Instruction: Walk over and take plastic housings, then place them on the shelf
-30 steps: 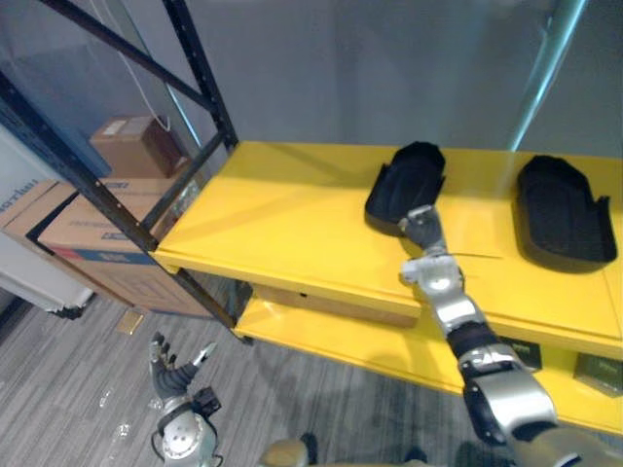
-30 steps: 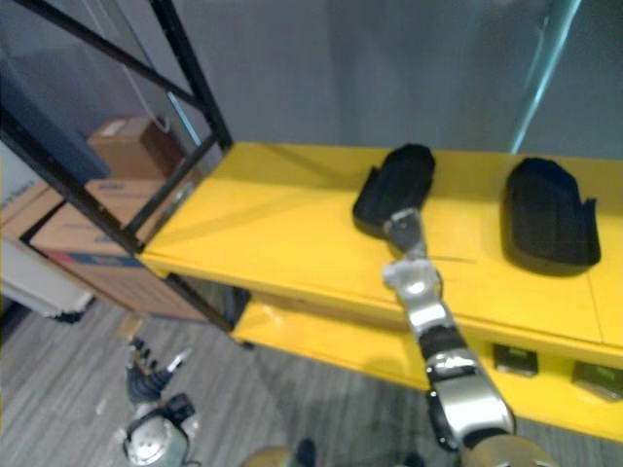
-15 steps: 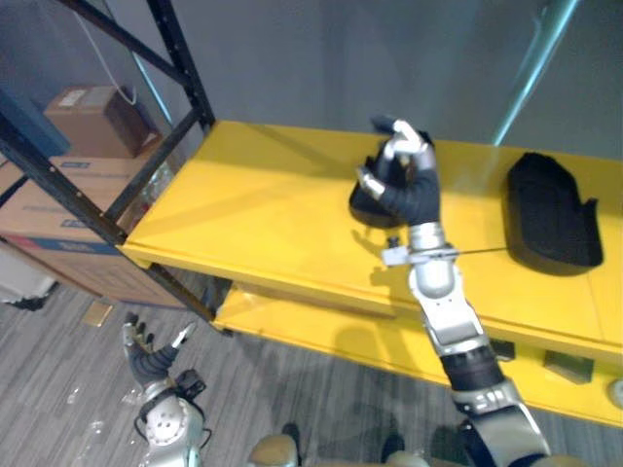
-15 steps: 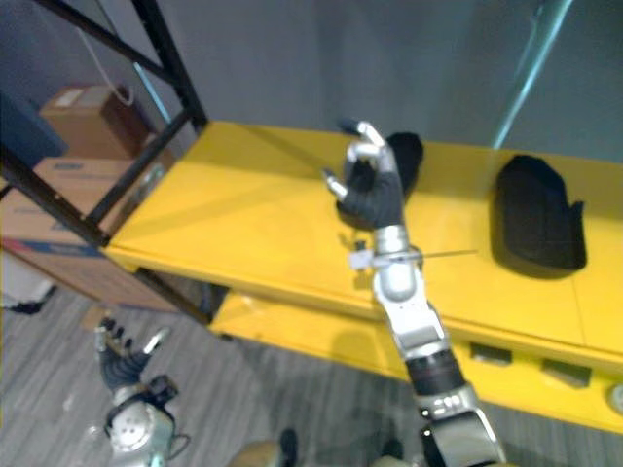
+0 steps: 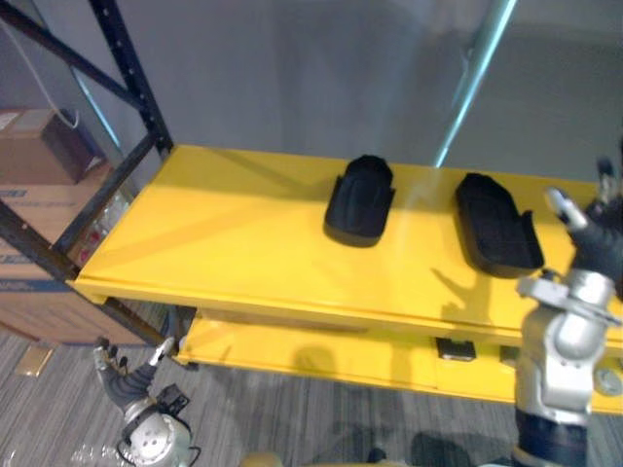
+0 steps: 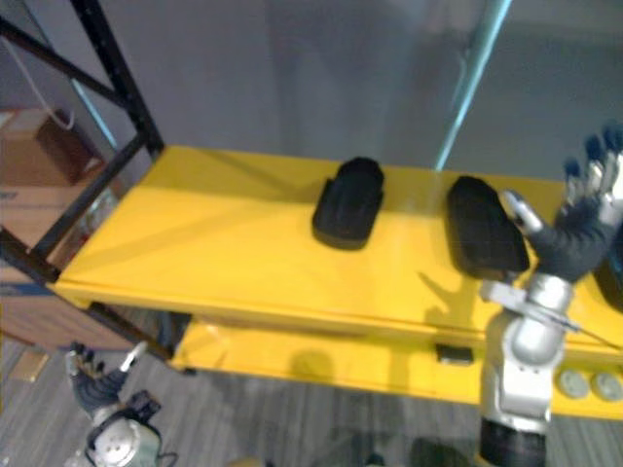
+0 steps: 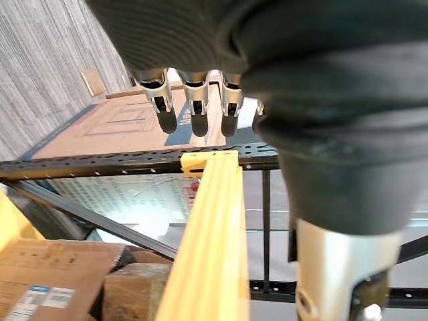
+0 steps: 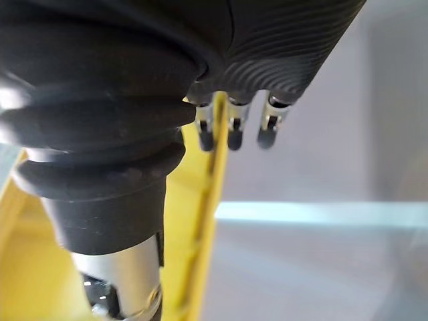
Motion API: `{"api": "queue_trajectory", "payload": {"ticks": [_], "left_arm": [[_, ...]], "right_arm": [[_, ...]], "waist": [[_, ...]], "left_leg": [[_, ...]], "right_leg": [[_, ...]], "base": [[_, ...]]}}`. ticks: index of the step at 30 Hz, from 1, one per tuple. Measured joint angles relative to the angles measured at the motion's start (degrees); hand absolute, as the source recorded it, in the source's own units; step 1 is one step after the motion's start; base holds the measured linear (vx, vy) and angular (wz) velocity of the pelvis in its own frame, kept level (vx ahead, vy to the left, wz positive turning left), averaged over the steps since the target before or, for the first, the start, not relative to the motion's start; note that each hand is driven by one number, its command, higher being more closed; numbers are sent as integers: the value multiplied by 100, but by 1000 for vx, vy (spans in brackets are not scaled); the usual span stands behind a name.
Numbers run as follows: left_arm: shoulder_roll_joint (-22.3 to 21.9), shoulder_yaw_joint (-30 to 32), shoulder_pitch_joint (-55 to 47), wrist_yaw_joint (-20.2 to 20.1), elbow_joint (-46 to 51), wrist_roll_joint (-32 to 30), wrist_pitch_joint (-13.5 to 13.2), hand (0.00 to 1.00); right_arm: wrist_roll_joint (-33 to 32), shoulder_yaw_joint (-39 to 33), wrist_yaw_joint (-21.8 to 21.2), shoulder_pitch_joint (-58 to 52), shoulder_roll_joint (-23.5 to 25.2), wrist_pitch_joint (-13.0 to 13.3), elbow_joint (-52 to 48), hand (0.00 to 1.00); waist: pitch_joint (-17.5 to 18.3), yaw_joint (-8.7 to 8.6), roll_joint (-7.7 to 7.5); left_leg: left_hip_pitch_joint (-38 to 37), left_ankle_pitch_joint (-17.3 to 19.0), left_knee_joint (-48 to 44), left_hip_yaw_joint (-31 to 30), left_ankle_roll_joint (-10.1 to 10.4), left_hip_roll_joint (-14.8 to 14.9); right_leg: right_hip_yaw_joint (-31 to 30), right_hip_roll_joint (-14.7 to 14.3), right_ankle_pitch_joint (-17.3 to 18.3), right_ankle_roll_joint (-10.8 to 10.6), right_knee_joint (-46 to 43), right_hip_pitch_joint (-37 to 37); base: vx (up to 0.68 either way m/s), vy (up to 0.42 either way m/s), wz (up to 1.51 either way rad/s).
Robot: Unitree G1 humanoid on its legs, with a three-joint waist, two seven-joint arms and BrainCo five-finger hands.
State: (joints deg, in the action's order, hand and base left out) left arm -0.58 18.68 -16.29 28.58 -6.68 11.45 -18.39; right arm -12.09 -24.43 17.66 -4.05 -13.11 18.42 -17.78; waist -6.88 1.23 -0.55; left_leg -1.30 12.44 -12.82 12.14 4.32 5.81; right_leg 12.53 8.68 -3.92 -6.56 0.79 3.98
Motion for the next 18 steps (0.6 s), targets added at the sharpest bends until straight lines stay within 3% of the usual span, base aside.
{"api": "queue_trajectory", "payload": {"ticks": [4,5,10,14,18], "left_arm": [[-46,183,-226,8,311,5,-7,0],[-289,-24,-759,45,911,220,-23,0],[-290,-27,-756,47,985,221,-22,0],[-280,-51,-756,163,1401,190,-18,0],[-260,-213,-625,360,2010,82,1,0]], "right_arm": [[93,-397,278,-1118,641,-86,89,0],[-516,-125,358,-2292,1785,206,493,0],[-516,-118,358,-2275,1784,206,494,0],[-529,160,340,-2183,1685,208,499,0],[-565,445,220,-1828,1322,207,715,0]], "waist": [[10,-215,0],[89,-358,-62],[82,-356,-70],[-35,-320,-160],[-238,-177,-256]], "left_leg": [[-114,52,13,193,21,53],[-281,43,108,560,88,150],[-275,45,105,565,87,150],[-177,115,-21,548,79,182],[147,272,-430,427,55,255]], "right_leg": [[-208,-47,1,1,4,-11],[-593,-157,85,58,-68,-161],[-606,-161,94,59,-84,-183],[-635,-184,121,80,-83,-233],[-611,-208,86,29,-84,-345]], "base": [[-11,-1,-22],[-2,-6,-4],[0,0,0],[0,0,-1],[-9,11,4]]}}
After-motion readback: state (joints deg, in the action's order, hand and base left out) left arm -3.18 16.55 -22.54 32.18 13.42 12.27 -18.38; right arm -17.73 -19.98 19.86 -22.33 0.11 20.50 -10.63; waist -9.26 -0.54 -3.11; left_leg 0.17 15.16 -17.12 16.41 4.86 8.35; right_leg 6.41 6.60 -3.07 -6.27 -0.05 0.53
